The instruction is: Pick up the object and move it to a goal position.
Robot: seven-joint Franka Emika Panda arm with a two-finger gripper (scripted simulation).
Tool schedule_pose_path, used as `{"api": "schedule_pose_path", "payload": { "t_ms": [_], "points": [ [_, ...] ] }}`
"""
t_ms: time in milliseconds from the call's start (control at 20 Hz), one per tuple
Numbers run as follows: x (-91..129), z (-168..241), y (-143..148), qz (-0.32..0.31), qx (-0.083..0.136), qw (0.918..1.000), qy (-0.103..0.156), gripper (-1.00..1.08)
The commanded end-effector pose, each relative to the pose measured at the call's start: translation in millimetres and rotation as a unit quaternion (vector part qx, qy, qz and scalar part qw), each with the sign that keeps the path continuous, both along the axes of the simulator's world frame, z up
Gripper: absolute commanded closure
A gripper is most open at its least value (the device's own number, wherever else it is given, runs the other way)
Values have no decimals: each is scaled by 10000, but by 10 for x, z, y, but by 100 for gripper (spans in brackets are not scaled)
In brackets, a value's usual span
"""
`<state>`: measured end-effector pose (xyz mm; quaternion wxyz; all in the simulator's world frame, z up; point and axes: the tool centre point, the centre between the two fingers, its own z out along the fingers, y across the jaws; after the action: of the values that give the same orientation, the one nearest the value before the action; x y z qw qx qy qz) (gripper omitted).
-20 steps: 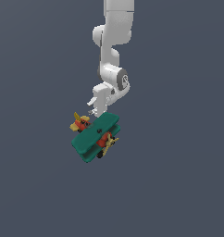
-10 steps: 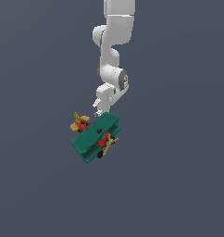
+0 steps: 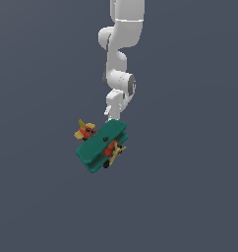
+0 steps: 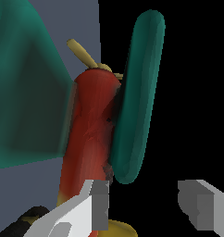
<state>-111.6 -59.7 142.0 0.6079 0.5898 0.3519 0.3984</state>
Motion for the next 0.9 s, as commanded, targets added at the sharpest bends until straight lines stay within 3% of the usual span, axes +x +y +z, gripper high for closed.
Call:
{"api": "schedule_pose_path", "payload": {
  "t_ms": [0, 850],
  "points": [
    [-11, -28, 67, 179, 70, 9998, -23, -20],
    [-56, -108, 260, 671, 288, 9973, -71, -20]
  ]
}}
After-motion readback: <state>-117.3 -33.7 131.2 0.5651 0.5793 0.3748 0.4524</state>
